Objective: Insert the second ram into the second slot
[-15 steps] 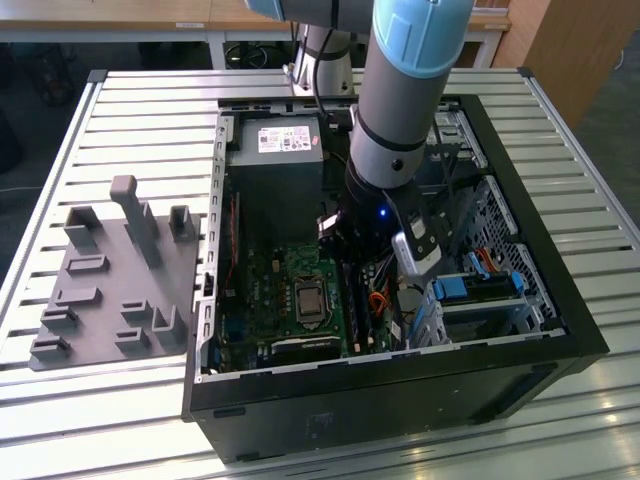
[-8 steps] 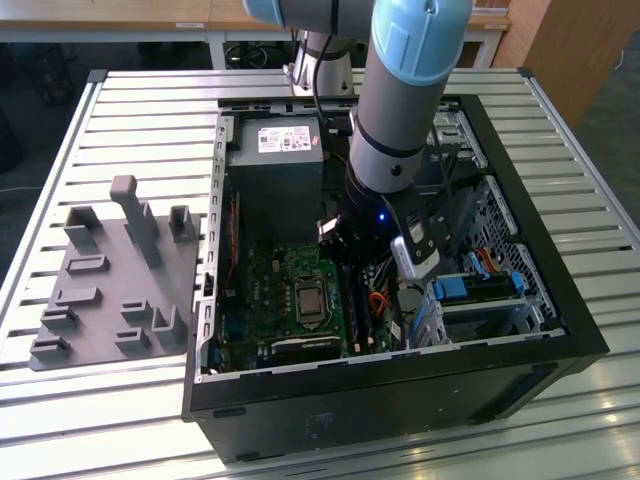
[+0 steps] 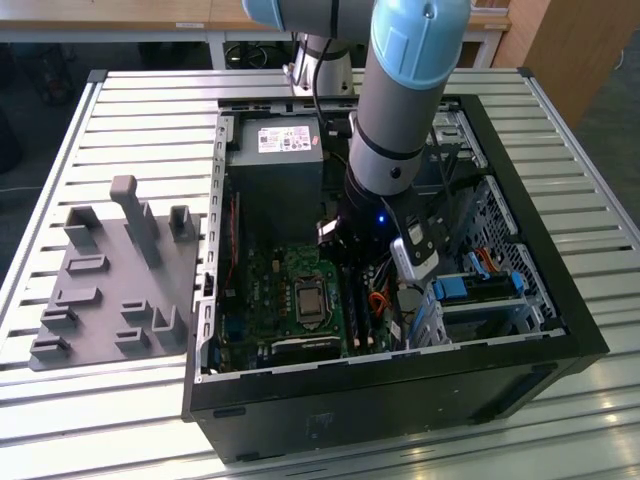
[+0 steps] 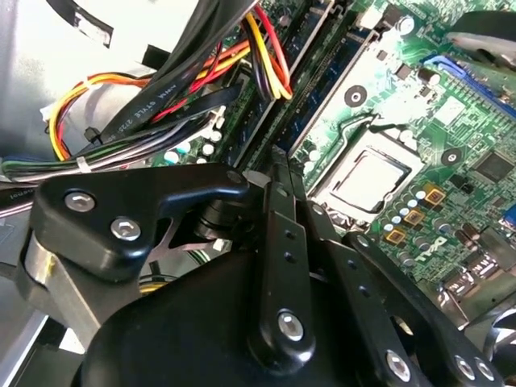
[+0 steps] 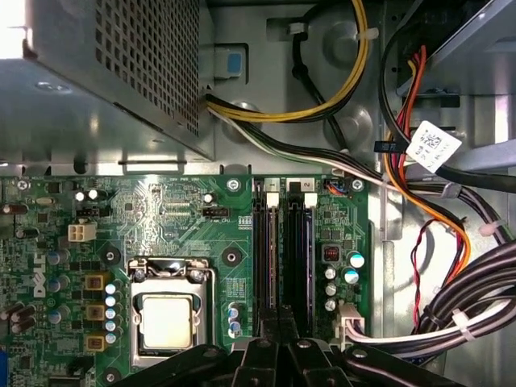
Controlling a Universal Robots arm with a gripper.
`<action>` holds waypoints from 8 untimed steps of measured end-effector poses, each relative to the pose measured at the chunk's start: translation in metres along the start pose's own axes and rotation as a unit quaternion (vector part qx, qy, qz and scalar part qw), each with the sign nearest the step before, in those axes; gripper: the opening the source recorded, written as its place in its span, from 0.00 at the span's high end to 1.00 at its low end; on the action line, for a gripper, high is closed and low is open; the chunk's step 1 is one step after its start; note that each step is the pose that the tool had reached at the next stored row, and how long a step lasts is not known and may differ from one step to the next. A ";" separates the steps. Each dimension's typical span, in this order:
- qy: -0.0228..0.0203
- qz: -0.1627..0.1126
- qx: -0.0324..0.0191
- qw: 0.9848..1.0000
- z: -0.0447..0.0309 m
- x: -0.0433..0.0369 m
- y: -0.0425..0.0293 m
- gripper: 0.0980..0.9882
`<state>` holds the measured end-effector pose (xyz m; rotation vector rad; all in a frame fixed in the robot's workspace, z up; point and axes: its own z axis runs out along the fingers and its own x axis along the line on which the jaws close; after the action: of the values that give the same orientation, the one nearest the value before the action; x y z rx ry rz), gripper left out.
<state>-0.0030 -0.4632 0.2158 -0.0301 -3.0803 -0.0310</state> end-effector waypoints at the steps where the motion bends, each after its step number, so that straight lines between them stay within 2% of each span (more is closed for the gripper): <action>1: 0.000 0.000 -0.001 1.000 -0.0012 0.0000 0.0002 0.97; 8: 0.000 0.000 0.000 1.000 -0.0152 0.0010 0.0003 0.97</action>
<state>-0.0031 -0.4632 0.2310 -0.0302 -3.0801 -0.0308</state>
